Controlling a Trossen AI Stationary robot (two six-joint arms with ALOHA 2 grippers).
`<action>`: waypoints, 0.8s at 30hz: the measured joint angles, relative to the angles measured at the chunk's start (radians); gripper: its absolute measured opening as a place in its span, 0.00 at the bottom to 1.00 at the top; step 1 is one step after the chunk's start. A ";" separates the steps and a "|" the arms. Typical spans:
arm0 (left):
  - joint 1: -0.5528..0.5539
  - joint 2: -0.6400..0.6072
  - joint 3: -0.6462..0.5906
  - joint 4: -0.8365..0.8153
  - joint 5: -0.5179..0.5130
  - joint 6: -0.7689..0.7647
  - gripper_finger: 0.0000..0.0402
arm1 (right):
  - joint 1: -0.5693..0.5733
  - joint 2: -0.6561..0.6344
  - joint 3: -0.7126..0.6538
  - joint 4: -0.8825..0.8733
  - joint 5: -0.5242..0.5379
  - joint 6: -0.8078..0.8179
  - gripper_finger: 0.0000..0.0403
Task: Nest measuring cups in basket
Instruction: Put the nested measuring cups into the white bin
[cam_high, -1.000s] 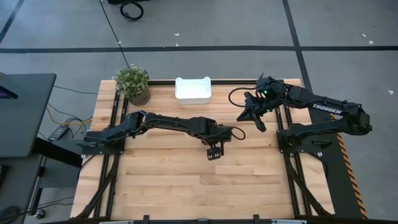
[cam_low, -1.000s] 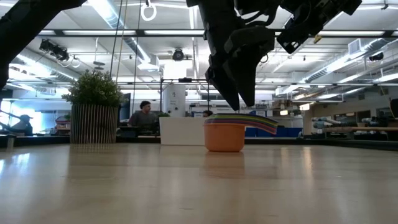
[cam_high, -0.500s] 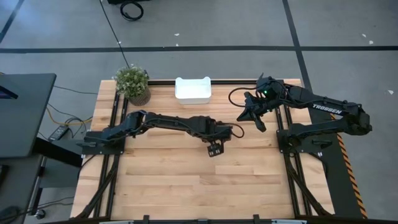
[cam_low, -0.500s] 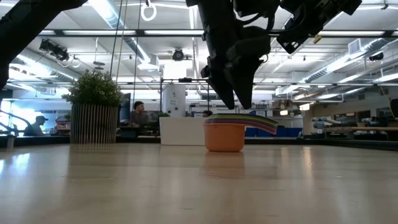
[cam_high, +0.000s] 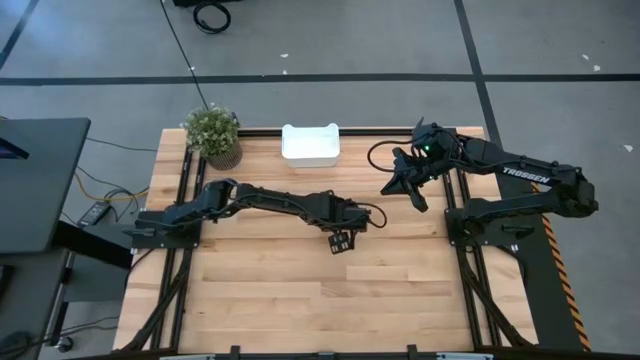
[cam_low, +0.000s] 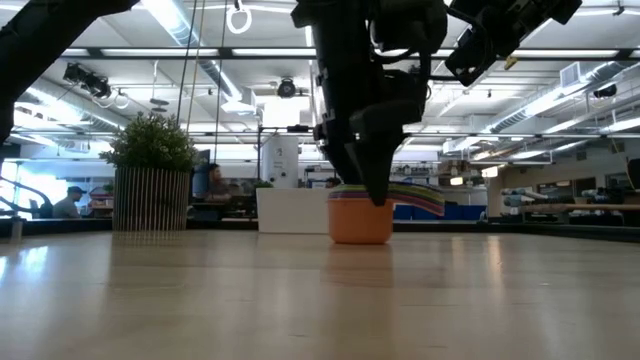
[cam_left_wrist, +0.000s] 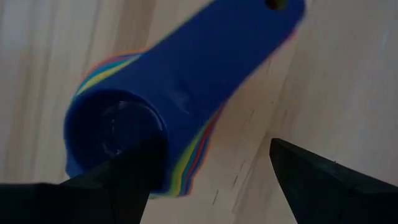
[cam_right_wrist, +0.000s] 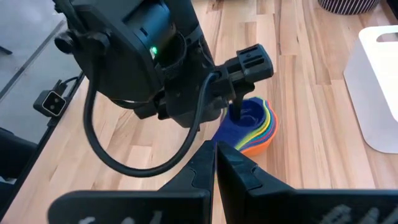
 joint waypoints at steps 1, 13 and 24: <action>0.000 0.000 -0.003 0.002 0.001 0.000 0.79 | 0.000 0.000 0.000 0.000 0.000 0.000 0.06; 0.002 0.000 -0.004 0.092 0.002 0.002 0.79 | 0.000 0.000 0.000 0.001 0.000 0.000 0.06; 0.003 0.000 -0.004 0.119 0.002 0.021 0.79 | 0.000 0.000 0.000 0.001 0.000 0.000 0.06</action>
